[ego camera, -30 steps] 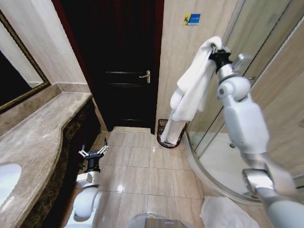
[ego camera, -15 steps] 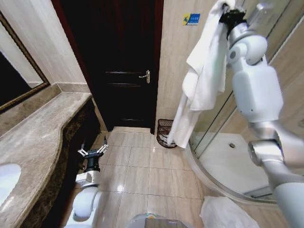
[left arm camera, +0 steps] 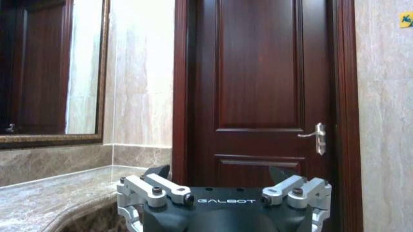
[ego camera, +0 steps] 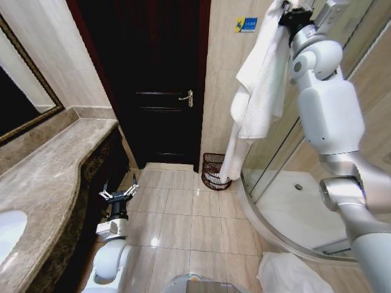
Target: Discard the used towel into the hamper.
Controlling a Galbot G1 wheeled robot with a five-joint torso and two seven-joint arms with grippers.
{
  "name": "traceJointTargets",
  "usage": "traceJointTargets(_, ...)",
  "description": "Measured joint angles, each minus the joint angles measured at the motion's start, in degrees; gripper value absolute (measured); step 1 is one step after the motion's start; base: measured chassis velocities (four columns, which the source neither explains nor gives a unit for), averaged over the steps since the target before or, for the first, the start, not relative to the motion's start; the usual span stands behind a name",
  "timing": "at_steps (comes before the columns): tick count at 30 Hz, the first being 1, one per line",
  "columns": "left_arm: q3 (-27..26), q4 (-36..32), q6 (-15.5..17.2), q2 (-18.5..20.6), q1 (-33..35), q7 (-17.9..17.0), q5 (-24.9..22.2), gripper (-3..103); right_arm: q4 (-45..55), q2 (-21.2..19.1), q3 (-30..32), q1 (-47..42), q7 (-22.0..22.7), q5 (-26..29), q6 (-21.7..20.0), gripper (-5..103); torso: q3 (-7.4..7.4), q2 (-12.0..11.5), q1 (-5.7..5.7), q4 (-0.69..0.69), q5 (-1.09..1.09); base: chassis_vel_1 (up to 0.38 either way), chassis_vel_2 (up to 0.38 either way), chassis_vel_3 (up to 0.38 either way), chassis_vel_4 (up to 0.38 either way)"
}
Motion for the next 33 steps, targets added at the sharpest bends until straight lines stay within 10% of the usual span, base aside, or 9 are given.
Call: traceJointTargets(33,0.05,0.65,-0.68,-0.8,-0.03,0.01,0.51,100,-2.61,0.29,0.14,1.77,-1.04,0.3,-0.26,3,0.0,0.0,0.01,0.01,0.01,-0.07,0.067,0.069,-0.072)
